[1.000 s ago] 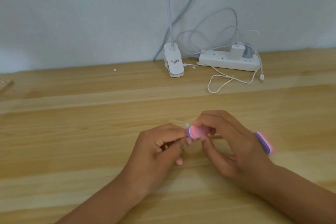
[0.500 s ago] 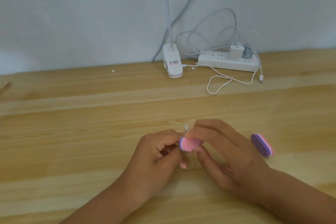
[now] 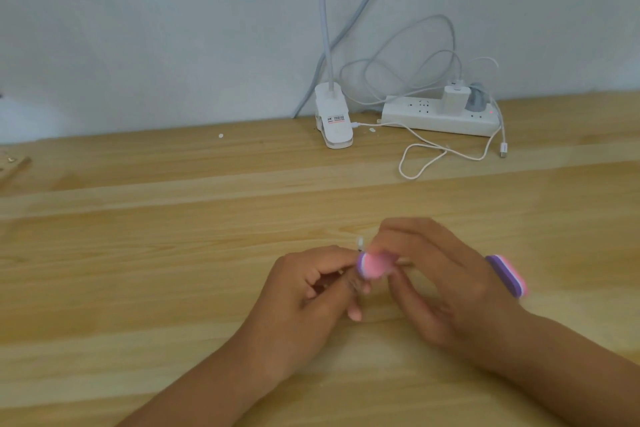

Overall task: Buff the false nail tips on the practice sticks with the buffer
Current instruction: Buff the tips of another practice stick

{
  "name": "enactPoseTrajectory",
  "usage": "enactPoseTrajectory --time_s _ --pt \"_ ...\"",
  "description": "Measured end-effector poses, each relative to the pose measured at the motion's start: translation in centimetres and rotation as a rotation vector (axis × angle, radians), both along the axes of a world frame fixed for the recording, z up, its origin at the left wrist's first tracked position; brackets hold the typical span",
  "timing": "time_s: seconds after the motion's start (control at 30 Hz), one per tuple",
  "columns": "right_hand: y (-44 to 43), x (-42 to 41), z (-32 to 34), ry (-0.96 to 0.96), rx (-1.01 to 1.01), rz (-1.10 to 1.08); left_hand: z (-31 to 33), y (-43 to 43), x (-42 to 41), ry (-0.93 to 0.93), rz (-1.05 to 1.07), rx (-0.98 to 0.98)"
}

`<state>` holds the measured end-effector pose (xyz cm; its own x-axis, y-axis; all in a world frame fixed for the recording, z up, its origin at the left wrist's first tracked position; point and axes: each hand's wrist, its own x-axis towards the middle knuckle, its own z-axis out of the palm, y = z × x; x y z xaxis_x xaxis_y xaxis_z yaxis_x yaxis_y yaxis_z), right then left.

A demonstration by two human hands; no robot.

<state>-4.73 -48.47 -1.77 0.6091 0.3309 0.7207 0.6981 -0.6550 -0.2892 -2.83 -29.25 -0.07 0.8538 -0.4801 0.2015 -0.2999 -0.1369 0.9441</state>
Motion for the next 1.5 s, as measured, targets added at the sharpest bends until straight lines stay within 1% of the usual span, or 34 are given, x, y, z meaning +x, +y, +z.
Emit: enactPoseTrajectory --time_s 0.07,0.1,0.2,0.27,0.43,0.57,0.67,0.8,1.0,1.07,1.2,1.27,1.37,1.5 --pt "-0.7 0.6 0.3 0.029 0.077 -0.108 0.1 0.1 0.0 0.042 -0.019 -0.019" --pt "-0.9 0.6 0.4 0.013 0.114 -0.134 0.2 0.0 -0.1 0.051 -0.035 -0.018" --pt "0.0 -0.1 0.2 -0.118 0.124 -0.061 0.2 0.0 -0.1 0.080 -0.050 -0.027" --pt "0.5 -0.6 -0.2 -0.155 0.095 0.004 0.2 0.1 0.0 0.079 -0.060 -0.041" --pt "-0.1 0.1 0.2 -0.117 0.139 -0.064 0.0 0.2 0.1 0.121 -0.109 -0.066" --pt "0.1 -0.1 -0.1 -0.083 0.045 0.073 0.2 0.4 0.2 0.156 -0.160 -0.063" --pt "0.0 0.0 0.1 -0.053 0.082 0.098 0.4 0.3 0.2 0.183 -0.168 -0.098" --pt "0.0 0.0 -0.1 -0.061 0.052 0.148 0.6 0.2 0.2 0.227 -0.192 -0.119" --pt "0.3 0.1 -0.2 -0.053 0.085 0.128 0.7 0.3 0.4 0.245 -0.217 -0.125" --pt "0.1 0.2 -0.1 -0.047 0.118 0.071 0.5 0.4 0.5 0.246 -0.208 -0.122" --pt "-0.4 0.6 0.4 -0.018 0.263 -0.078 0.3 0.5 0.6 0.241 -0.198 -0.136" --pt "-0.3 0.4 0.4 -0.012 0.259 -0.052 0.3 0.4 0.6 0.233 -0.199 -0.140" --pt "-0.2 0.1 0.4 -0.013 0.191 0.041 0.1 0.4 0.6 0.230 -0.195 -0.152" --pt "-0.1 0.0 0.4 -0.001 0.174 0.074 0.0 0.3 0.4 0.194 -0.187 -0.136"
